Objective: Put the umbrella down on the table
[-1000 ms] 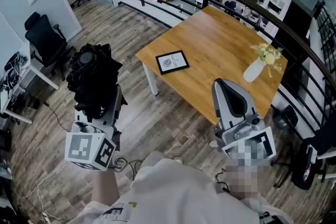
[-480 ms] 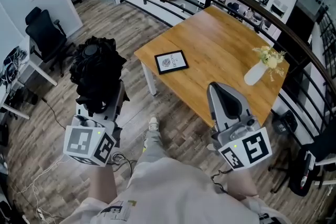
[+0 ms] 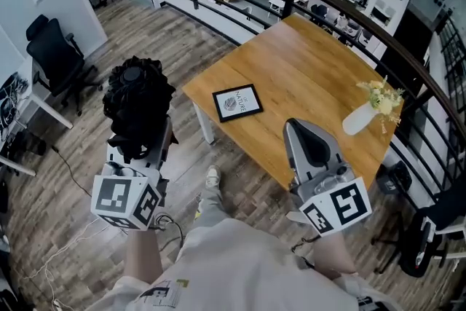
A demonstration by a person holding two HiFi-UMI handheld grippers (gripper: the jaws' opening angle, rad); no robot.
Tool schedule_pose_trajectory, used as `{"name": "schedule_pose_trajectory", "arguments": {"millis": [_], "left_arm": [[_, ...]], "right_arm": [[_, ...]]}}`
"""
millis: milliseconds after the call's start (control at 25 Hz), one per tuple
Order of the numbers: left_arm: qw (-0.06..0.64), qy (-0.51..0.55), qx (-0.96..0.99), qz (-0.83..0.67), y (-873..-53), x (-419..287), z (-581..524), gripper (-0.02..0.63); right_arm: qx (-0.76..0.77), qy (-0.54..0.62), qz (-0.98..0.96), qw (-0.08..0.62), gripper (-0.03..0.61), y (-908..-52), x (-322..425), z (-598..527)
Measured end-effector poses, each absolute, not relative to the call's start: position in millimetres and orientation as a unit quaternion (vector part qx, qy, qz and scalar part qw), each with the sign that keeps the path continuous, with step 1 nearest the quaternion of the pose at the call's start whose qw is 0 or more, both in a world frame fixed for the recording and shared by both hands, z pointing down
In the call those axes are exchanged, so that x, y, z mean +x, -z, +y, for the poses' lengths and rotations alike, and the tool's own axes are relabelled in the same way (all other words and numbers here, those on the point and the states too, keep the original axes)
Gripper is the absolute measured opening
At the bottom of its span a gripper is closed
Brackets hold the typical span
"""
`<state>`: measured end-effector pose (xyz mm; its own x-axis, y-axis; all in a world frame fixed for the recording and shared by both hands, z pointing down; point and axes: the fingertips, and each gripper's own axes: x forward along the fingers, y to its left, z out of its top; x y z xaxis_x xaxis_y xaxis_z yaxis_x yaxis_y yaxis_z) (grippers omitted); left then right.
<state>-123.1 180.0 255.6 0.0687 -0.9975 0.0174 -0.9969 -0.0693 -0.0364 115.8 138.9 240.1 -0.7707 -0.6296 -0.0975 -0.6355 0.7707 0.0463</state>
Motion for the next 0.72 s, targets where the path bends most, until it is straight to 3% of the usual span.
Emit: {"name": "schedule_pose_trajectory", "arguments": {"millis": [720], "left_arm": [[-0.032,0.110,-0.772,0.626,-295,-250,-75,0.239]], "right_arm": [[-0.392,0.005,0.920,0.001,0.026,-255,-19,-98]]}}
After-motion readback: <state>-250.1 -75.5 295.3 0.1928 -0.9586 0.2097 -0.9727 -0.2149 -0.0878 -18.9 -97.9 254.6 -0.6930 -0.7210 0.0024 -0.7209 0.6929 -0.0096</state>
